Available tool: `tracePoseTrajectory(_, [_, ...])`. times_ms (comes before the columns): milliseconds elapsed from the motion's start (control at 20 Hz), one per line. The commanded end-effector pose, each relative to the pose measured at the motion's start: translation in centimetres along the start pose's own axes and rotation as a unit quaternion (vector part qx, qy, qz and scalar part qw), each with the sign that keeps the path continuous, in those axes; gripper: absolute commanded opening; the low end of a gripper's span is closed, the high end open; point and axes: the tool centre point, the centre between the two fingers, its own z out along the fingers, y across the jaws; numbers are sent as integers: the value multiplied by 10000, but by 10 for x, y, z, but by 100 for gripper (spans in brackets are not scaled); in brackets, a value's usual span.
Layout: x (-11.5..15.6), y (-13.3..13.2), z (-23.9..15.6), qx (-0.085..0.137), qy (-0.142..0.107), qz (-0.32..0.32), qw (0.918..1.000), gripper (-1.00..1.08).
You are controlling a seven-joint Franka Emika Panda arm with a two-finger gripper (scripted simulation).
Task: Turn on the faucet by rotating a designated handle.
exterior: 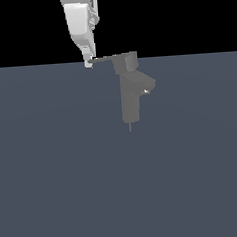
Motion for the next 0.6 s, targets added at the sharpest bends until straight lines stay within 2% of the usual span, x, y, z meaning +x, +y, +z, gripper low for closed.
tracePoseTrajectory(0, [6,6,-1,-5,3,14,10000,-100])
tracePoseTrajectory(550, [31,35,-2,3,5,9,10000,-100])
